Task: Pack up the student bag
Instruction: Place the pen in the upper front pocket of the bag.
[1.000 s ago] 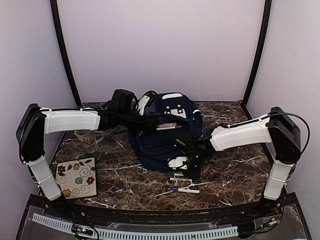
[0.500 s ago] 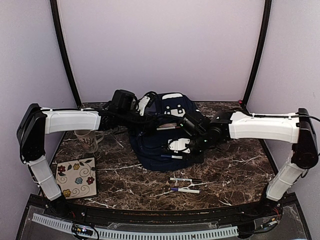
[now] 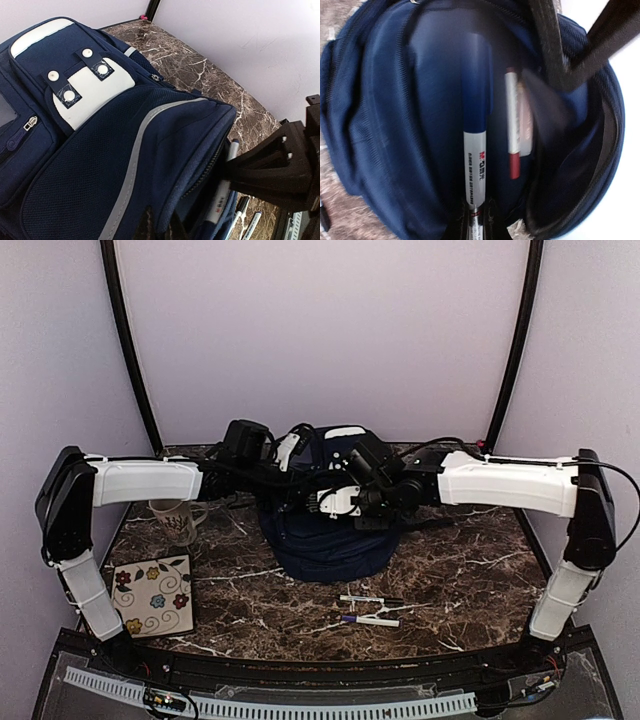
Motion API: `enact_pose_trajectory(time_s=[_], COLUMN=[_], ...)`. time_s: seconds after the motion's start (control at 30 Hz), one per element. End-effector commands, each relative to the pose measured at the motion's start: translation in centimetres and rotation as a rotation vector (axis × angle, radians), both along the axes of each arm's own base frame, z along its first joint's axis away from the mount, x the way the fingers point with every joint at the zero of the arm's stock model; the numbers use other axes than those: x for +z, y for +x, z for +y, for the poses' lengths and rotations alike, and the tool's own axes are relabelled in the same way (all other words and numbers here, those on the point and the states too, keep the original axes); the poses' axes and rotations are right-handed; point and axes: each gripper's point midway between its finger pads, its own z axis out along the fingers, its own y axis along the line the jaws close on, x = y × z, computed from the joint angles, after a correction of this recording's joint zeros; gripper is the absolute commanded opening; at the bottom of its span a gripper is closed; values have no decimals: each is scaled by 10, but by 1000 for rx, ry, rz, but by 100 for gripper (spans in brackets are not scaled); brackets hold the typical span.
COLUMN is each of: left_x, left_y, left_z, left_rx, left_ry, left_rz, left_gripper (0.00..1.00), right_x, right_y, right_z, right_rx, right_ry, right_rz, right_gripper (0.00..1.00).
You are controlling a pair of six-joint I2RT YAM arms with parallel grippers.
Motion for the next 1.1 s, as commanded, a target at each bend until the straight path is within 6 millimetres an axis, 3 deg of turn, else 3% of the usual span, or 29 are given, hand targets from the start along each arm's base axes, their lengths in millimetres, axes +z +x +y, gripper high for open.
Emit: enact_pose_trajectory(time_s=[0.0,0.1,0.27,0.5,0.6,0.83,1.07], left_x=[24,27,27,25,23,22,22], left_y=[-7,-10,-11,-11,-11,-10,-9], left_z=[-12,-14,-15,-16,-16,-16,-15], left_rx=[-63,-84,-86,-88,-89,-87,-82], left_ry=[-102,-115,-121,-125,-126,-119,-114], left_rz=[-2,2,7,18,22,18,17], left_gripper=[0,0,0,0,0,0,0], right_x=[4,-11,-34,-39,-38,-25,-5], right_y=[35,52,84,123,132,117,70], right_z=[22,28,19,8,5,2,-1], right_rx=[27,43,7,-83,-109,-100,-85], right_ry=[-38,-95,-173,-156,-144,-90,-4], right_rz=[-141,-207,-314,-370,-406,-362,-238], right_gripper=[5,5,4,8,18,26,29])
